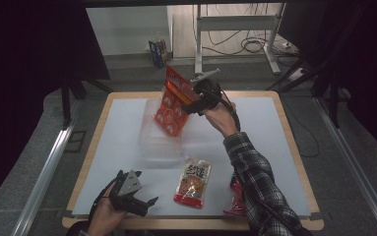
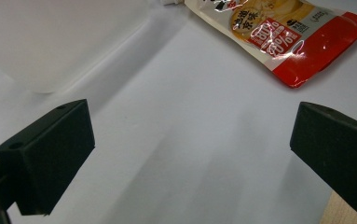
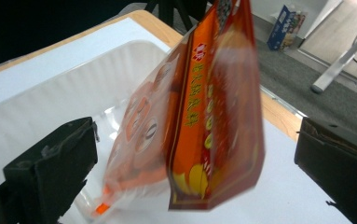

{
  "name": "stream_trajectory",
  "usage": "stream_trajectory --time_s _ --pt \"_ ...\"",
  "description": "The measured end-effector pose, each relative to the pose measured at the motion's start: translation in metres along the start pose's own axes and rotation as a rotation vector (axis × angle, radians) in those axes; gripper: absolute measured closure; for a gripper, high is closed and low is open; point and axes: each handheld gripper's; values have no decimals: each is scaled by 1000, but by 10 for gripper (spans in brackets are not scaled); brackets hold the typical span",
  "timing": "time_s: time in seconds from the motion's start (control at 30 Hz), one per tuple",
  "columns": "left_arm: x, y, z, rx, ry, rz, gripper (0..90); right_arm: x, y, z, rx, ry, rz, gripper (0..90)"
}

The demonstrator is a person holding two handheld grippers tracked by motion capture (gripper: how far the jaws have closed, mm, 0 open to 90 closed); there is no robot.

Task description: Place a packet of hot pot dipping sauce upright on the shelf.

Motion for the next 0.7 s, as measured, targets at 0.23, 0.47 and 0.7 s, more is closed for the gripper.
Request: stream_trajectory --time_s 0.23,0.47,0.7 --pt "0 0 0 1 0 3 0 -9 -7 -13 9 20 -30 0" --pt "0 1 1 3 -2 7 0 -30 -13 -15 21 -36 -51 8" --pt "0 1 1 4 -6 15 0 -47 -19 -19 30 -44 -49 24"
Point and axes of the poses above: each handheld gripper's, and its own axes: z roughly forward along the jaws, x roughly out of its top, y roughly to its right, and after that the axes turned 4 degrees about x, right-handed
